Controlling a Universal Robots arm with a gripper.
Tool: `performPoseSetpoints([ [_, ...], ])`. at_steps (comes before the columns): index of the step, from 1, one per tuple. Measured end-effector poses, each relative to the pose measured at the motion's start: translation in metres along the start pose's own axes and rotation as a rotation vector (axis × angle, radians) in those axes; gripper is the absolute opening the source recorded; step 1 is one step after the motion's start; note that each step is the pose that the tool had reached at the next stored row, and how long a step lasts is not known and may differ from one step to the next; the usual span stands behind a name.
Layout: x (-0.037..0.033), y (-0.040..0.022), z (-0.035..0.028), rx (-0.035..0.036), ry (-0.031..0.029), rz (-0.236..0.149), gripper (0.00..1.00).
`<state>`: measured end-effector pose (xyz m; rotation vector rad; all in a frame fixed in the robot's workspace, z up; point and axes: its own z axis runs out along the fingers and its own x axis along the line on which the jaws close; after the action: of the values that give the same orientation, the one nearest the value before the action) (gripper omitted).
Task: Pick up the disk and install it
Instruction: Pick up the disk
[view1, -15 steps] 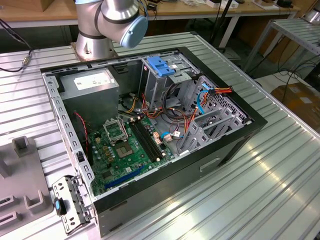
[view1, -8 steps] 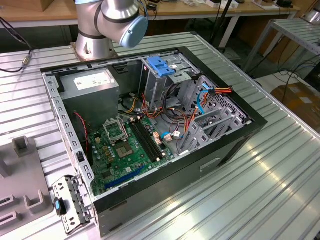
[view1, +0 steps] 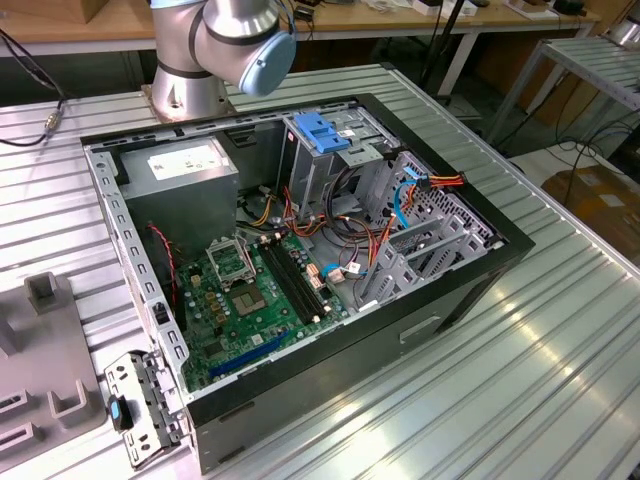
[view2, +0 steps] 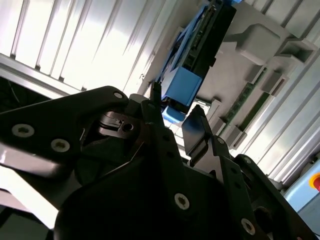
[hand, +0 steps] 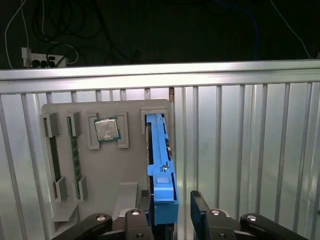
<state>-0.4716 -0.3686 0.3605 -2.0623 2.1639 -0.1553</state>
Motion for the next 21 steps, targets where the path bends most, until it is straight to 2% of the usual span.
performPoseSetpoints([
  [3, 0.0003, -0.0032, 0.0021, -0.0030, 0.0006, 0.003, 0.45],
  [7, 0.0072, -0.0051, 0.0042, -0.0040, 0.0023, 0.012, 0.45],
  [9, 0.0079, -0.0069, 0.0050, -0.0060, 0.0030, 0.015, 0.45],
  [13, 0.0079, -0.0095, 0.0076, -0.0254, 0.0053, 0.022, 0.45],
  [16, 0.0079, -0.0110, 0.0104, -0.0487, 0.0079, 0.030, 0.45],
  [17, 0.0079, -0.0116, 0.0111, -0.0533, 0.0085, 0.032, 0.45],
  [19, 0.0078, -0.0148, 0.0136, -0.0683, 0.0104, 0.038, 0.45],
  [21, 0.0076, -0.0171, 0.0153, -0.0786, 0.0115, 0.041, 0.45],
])
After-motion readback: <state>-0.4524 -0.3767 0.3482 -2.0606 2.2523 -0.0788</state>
